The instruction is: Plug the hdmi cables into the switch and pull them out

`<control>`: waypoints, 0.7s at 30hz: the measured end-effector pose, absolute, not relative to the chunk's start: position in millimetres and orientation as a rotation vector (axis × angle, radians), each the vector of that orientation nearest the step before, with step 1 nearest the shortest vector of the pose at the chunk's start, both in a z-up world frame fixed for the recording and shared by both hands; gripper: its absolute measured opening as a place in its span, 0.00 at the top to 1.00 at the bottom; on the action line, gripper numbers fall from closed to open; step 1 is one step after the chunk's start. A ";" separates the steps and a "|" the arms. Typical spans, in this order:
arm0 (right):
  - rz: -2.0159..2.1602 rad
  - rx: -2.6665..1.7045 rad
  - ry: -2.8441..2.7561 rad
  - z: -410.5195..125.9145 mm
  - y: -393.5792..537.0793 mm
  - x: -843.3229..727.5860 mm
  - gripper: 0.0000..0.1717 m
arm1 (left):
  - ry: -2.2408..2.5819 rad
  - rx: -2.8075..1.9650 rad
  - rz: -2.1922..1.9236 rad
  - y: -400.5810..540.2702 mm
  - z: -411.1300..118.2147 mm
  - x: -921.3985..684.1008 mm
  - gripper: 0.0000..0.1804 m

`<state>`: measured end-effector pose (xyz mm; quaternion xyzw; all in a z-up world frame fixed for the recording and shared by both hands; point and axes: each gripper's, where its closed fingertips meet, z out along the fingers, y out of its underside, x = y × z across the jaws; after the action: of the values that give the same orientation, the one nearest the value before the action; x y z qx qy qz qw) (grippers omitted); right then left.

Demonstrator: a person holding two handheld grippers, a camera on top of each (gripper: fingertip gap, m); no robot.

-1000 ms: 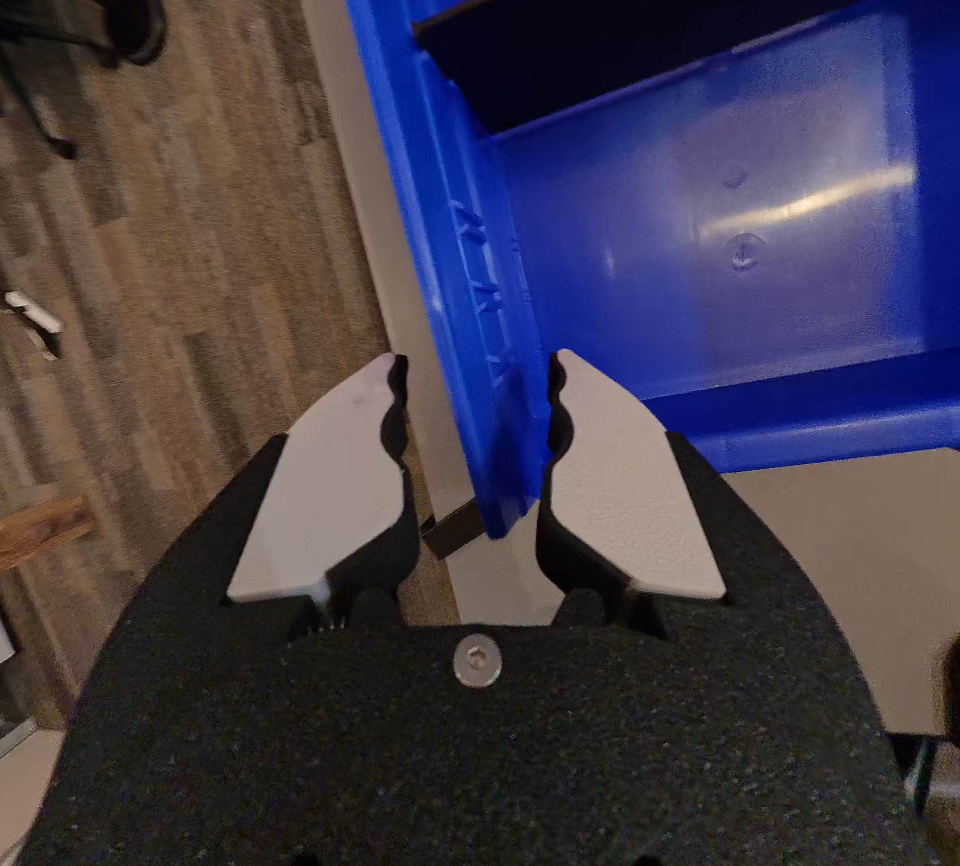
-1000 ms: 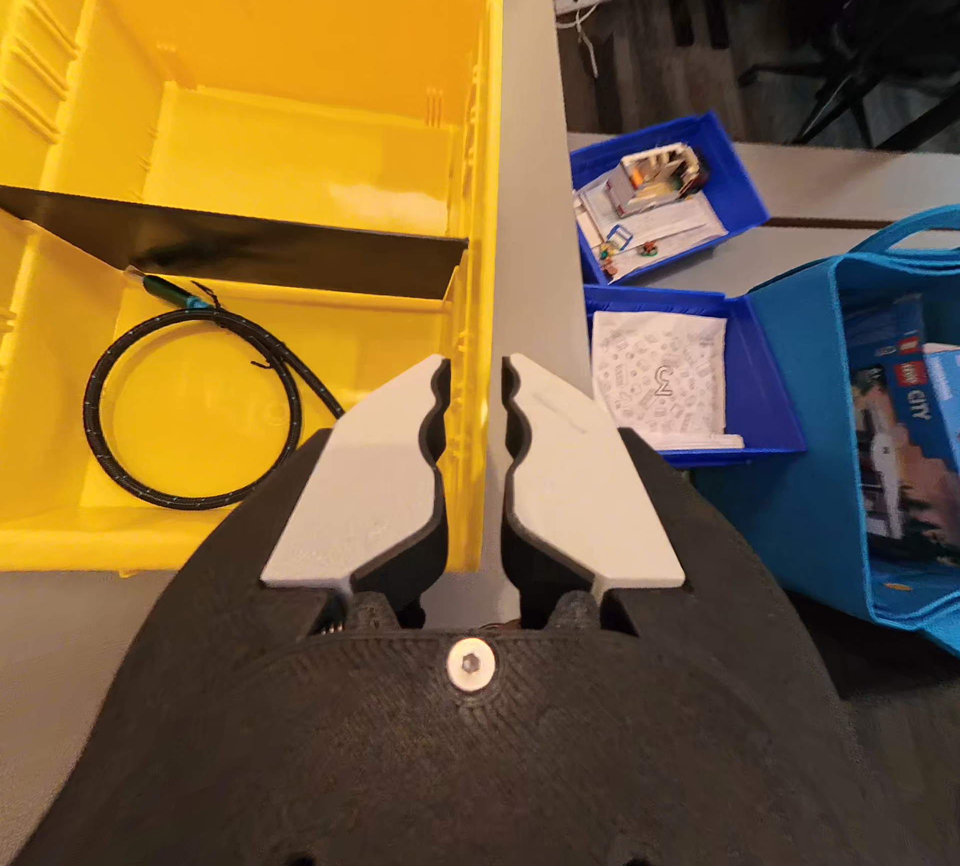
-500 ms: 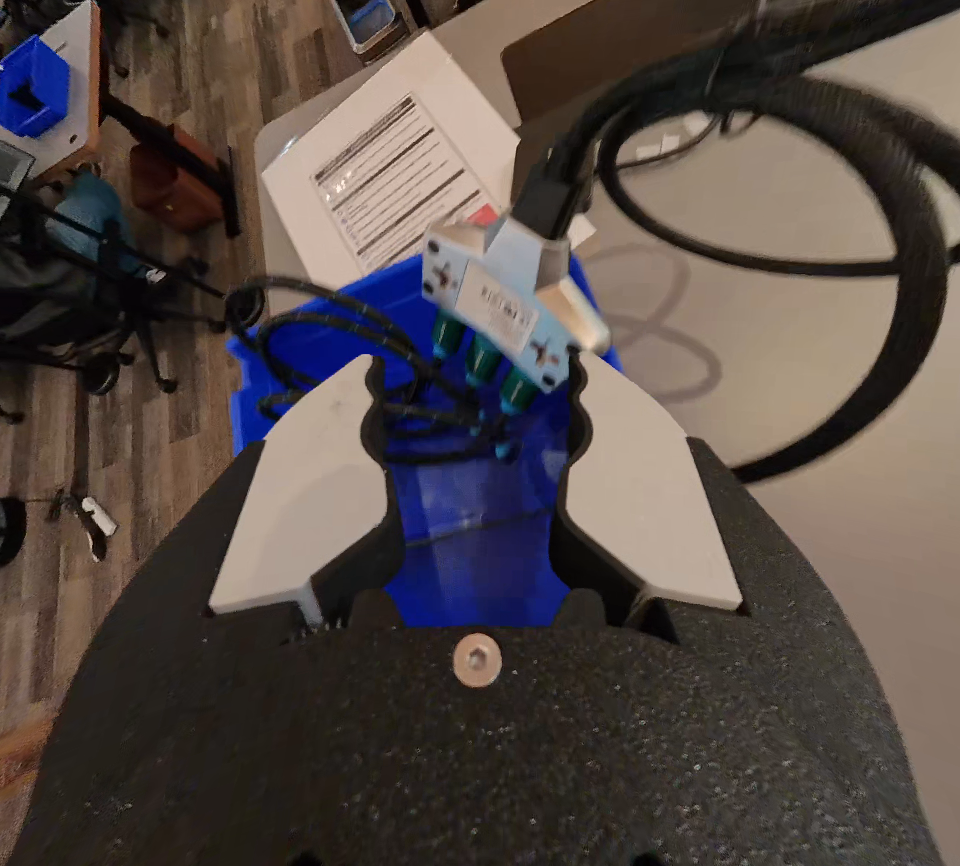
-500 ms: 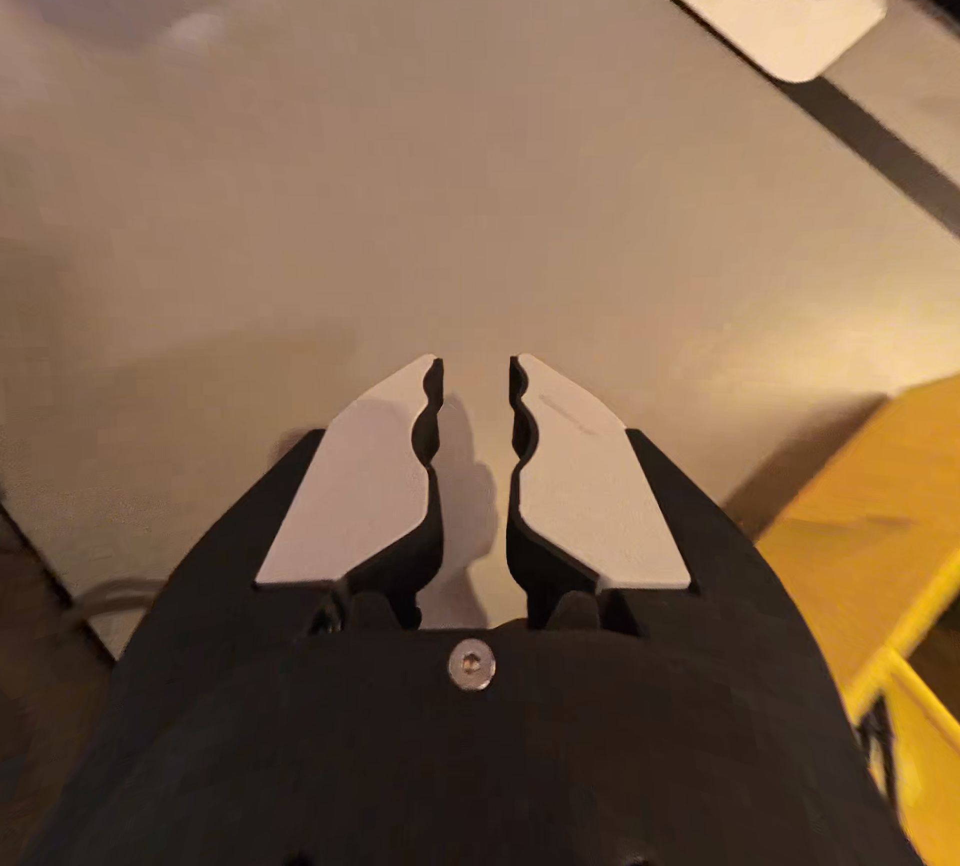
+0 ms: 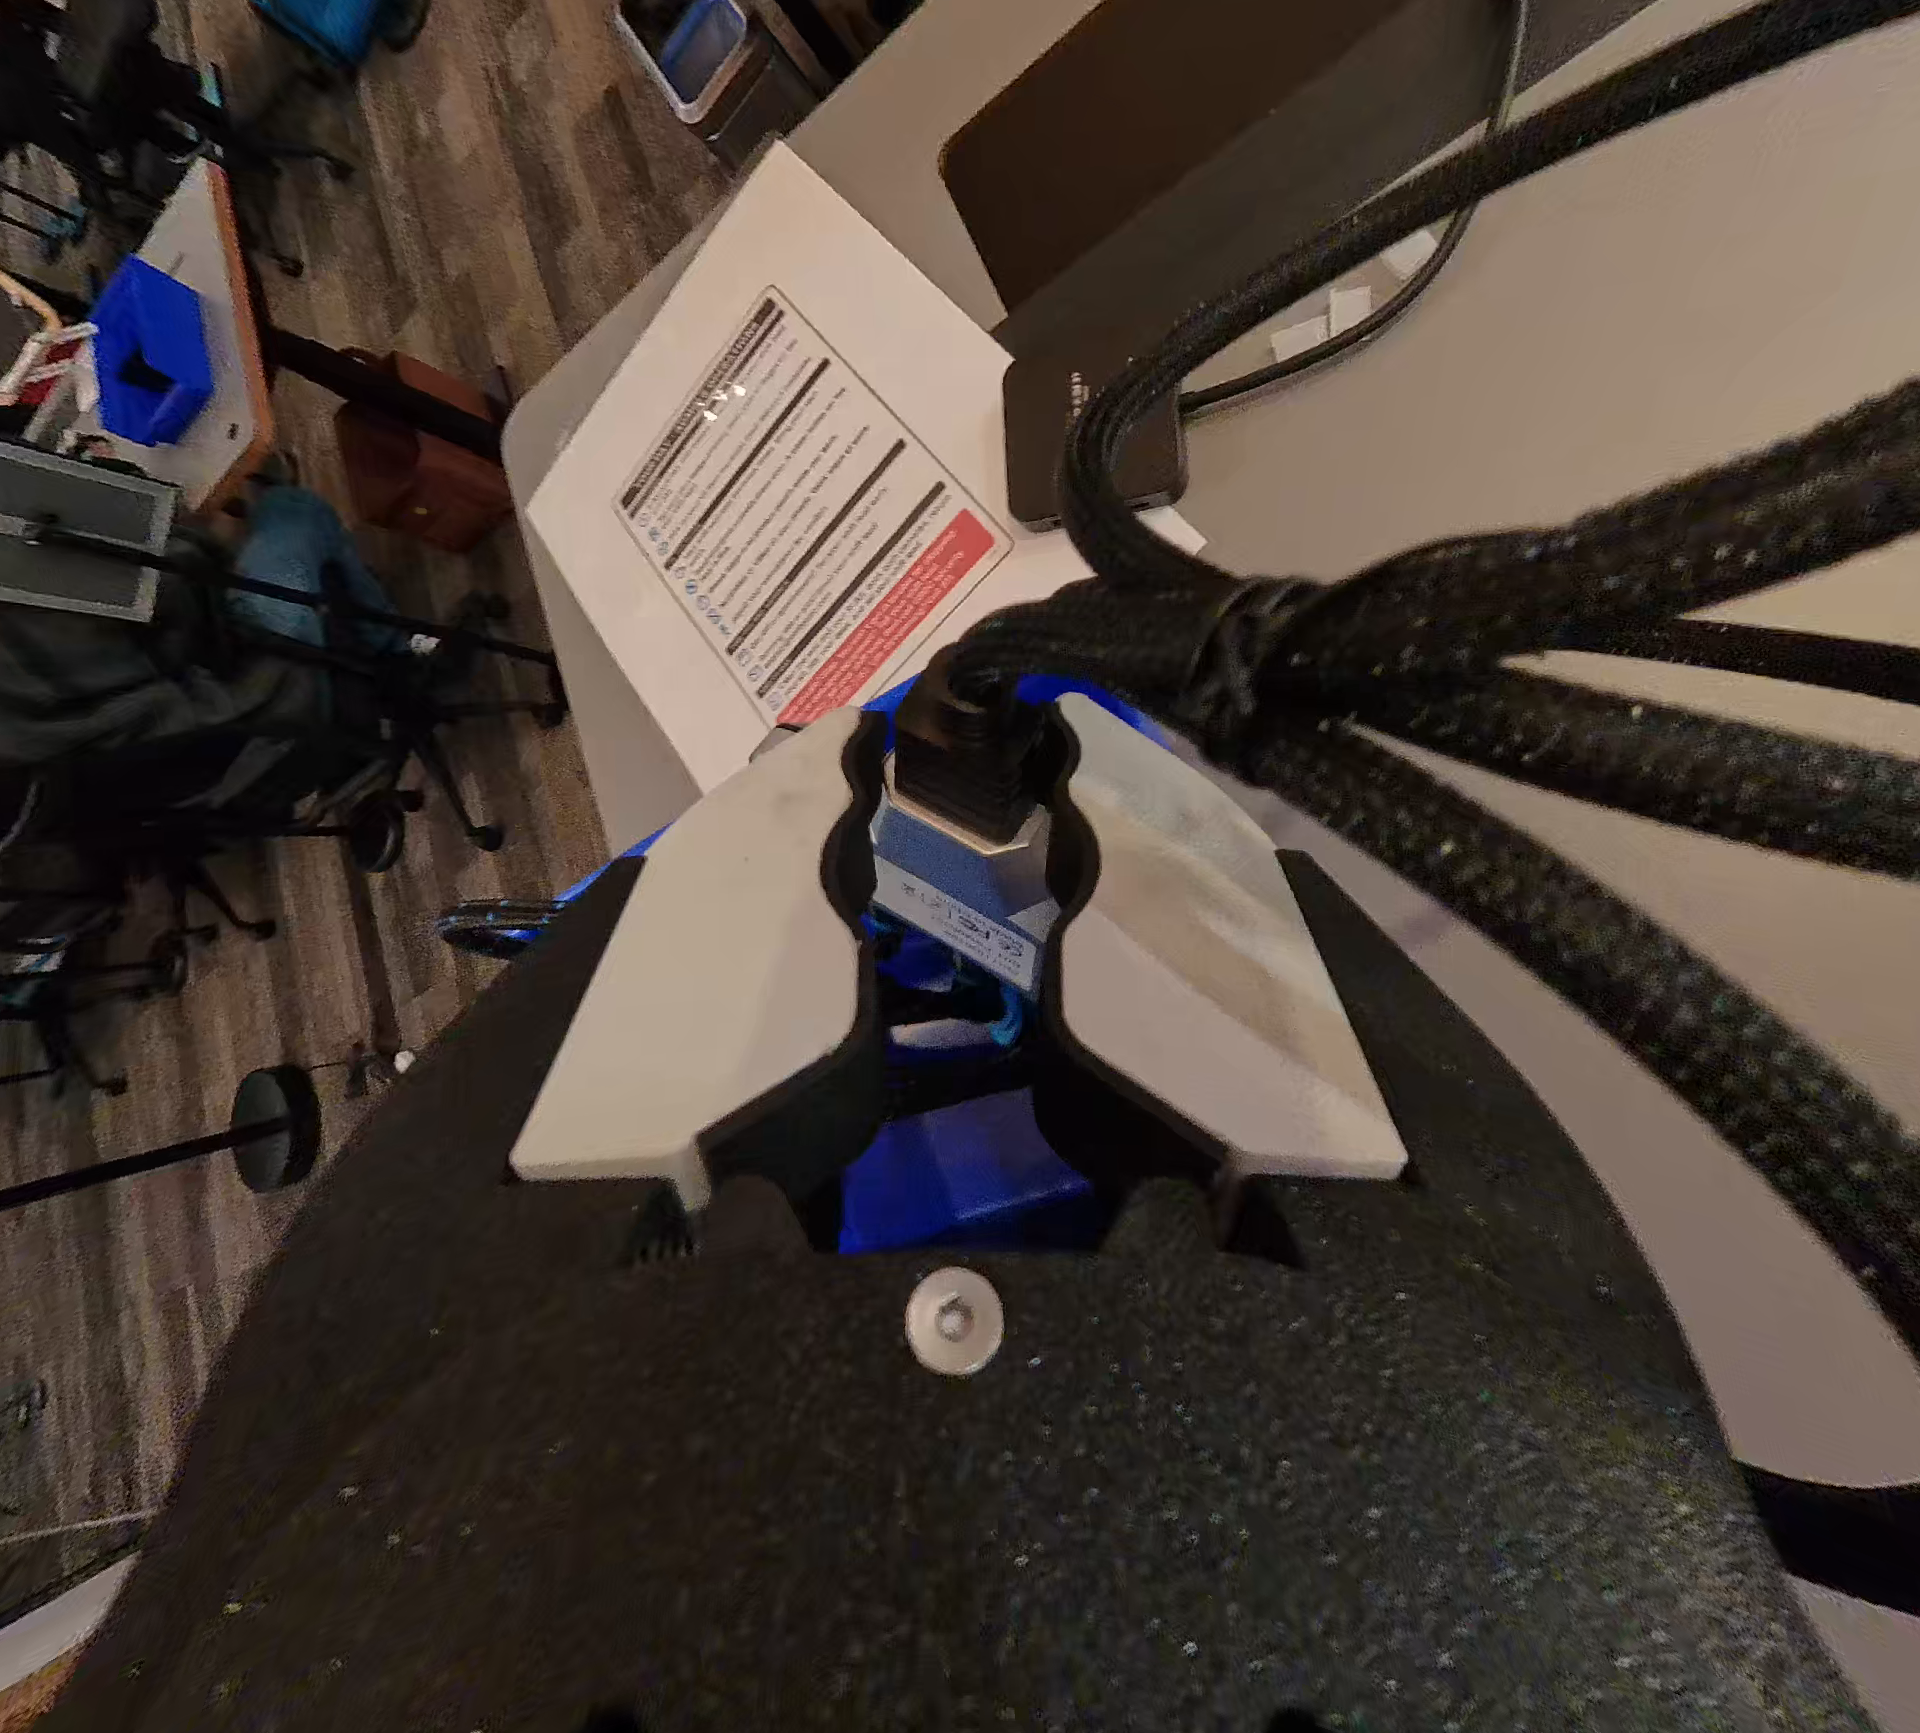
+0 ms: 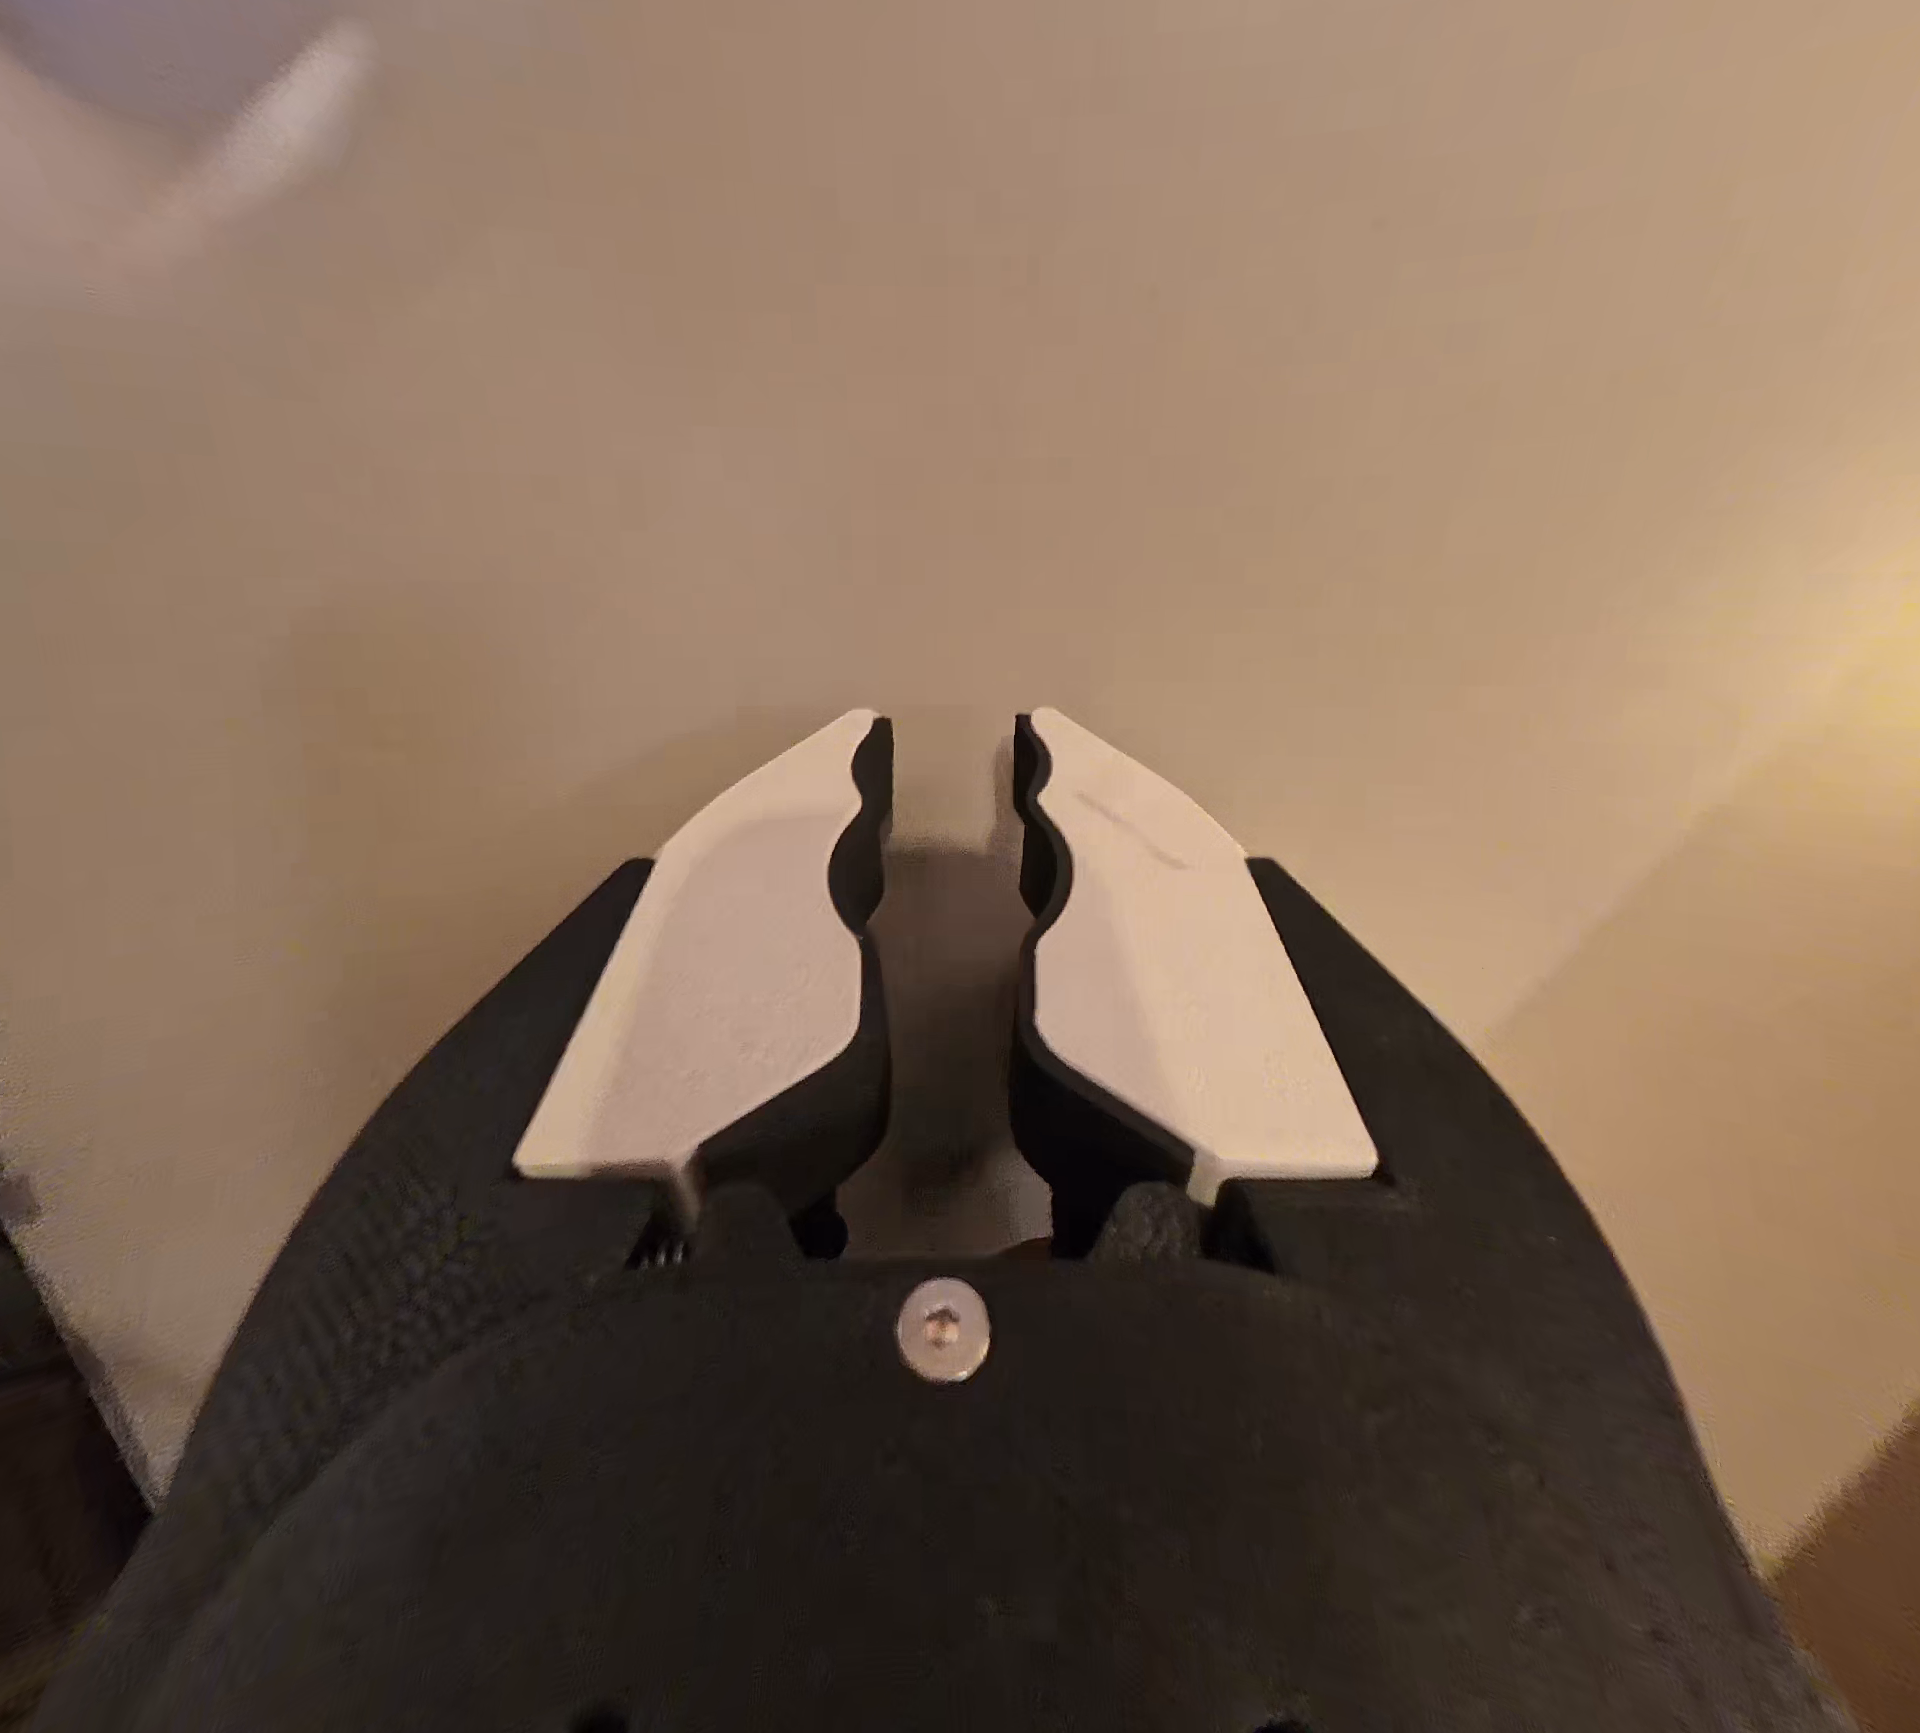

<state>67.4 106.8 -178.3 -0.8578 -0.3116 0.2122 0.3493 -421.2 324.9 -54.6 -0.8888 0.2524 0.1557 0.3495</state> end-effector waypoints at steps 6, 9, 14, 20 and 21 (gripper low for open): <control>0.598 -2.213 -0.769 -176.1 108.9 68.4 0.88 | 0.513 -2.170 0.375 301.8 9.1 -442.7 0.86; 0.611 -2.219 -0.771 -176.7 110.4 66.3 0.88 | 0.429 -2.072 0.363 286.3 55.8 -454.5 0.86; 0.611 -2.224 -0.802 -178.6 110.4 62.2 0.88 | 0.458 -1.829 0.258 253.9 145.6 -427.9 0.86; 0.636 -2.202 -0.818 -175.9 114.3 51.0 0.87 | 0.583 -1.578 -0.199 219.9 205.9 -321.5 0.86; 0.649 -2.191 -0.821 -174.2 114.7 47.5 0.86 | 0.611 -1.544 -0.304 216.3 205.2 -298.9 0.86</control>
<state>47.5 114.7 -174.2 -0.8456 -0.3167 0.2504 0.3492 -298.9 216.3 205.2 -0.6837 0.2705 -0.1345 0.6643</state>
